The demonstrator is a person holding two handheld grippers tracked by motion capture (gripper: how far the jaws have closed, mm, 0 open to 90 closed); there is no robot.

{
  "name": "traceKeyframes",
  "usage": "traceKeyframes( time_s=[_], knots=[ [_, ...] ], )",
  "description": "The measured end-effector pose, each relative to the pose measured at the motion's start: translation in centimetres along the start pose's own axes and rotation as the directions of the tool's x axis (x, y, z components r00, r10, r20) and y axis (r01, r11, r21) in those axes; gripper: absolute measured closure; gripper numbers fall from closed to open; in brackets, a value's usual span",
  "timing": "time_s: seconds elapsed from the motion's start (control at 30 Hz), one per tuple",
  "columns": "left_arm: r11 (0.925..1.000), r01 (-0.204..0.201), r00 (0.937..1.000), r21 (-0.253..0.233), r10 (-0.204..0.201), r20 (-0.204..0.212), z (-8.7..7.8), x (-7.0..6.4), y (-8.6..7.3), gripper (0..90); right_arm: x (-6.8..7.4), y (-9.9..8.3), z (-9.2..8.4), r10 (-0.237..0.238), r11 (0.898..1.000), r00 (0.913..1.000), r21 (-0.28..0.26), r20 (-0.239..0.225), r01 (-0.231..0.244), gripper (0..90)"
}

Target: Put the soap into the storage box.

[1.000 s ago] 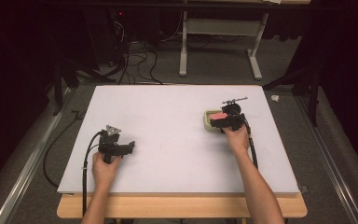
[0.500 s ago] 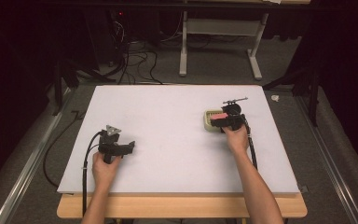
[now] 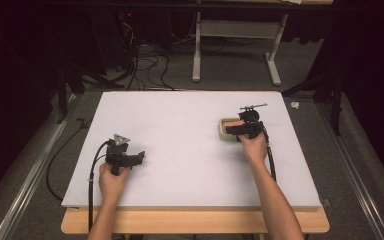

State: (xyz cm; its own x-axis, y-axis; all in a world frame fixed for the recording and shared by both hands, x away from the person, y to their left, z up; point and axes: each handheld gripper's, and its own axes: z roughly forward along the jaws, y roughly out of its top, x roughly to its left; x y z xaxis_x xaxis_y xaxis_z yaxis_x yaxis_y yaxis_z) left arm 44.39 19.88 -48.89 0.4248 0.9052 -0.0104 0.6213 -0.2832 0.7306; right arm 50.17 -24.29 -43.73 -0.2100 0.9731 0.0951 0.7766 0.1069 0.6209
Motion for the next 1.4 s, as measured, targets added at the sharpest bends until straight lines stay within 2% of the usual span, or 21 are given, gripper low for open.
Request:
traceKeyframes(
  time_s=[0.37,0.5,0.77,0.97,1.1,1.4],
  knots=[
    [1.0,0.0,1.0,0.0,0.0,0.0,0.0,0.0,0.0,15.7,0.0,-0.1,-0.8,-0.021,0.999,0.9998,-0.024,-0.004,0.021,12.7],
    [1.0,0.0,1.0,0.0,0.0,0.0,0.0,0.0,0.0,15.7,0.2,0.0,-1.2,-0.028,0.999,0.9996,-0.047,-0.001,0.028,16.4],
    [1.0,0.001,1.0,0.0,-0.001,0.0,0.0,0.0,0.0,15.7,0.0,-0.1,-1.4,-0.026,0.998,0.9996,-0.052,0.005,0.026,17.1],
    [1.0,0.0,1.0,0.0,0.0,0.0,0.0,0.0,0.0,15.7,0.1,-0.1,-2.7,-0.04,0.995,0.9991,-0.093,-0.017,0.038,17.1],
    [1.0,0.0,1.0,0.0,0.0,0.0,0.0,0.0,0.0,15.7,0.1,-0.2,-4.1,-0.052,0.99,0.9982,-0.135,-0.031,0.047,17.5],
    [1.0,0.0,1.0,0.0,0.0,0.0,0.0,0.0,0.0,15.6,0.0,-0.8,-5.9,-0.063,0.98,0.9969,-0.191,-0.047,0.053,18.8]
  ],
)
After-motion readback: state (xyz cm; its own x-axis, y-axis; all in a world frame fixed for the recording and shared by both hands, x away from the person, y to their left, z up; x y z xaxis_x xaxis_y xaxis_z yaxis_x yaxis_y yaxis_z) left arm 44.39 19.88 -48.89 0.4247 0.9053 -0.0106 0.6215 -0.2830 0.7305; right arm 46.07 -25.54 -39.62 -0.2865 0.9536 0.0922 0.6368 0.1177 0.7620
